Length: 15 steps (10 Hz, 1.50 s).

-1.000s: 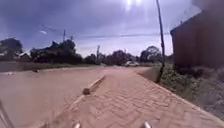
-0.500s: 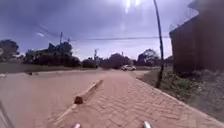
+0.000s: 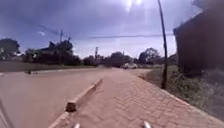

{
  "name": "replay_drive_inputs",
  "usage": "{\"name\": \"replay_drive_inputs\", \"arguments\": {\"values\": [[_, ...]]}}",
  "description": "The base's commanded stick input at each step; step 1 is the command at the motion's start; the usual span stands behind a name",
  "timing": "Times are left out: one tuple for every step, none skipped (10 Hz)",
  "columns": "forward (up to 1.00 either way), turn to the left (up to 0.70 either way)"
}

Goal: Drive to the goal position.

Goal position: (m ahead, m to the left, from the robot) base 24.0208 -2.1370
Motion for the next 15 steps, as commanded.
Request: {"name": "replay_drive_inputs", "arguments": {"values": [[0.70,-0.35],[0.70,-0.35],[0.70,-0.35],[0.70,-0.35],[0.70,-0.35],[0.70,-0.29],[0.70,-0.14],[0.70,0.00],[0.70,0.00],[0.70,0.00],[0.70,0.00],[0.70,0.00],[0.70,0.00],[0.70,0.00],[0.70,0.00]]}}
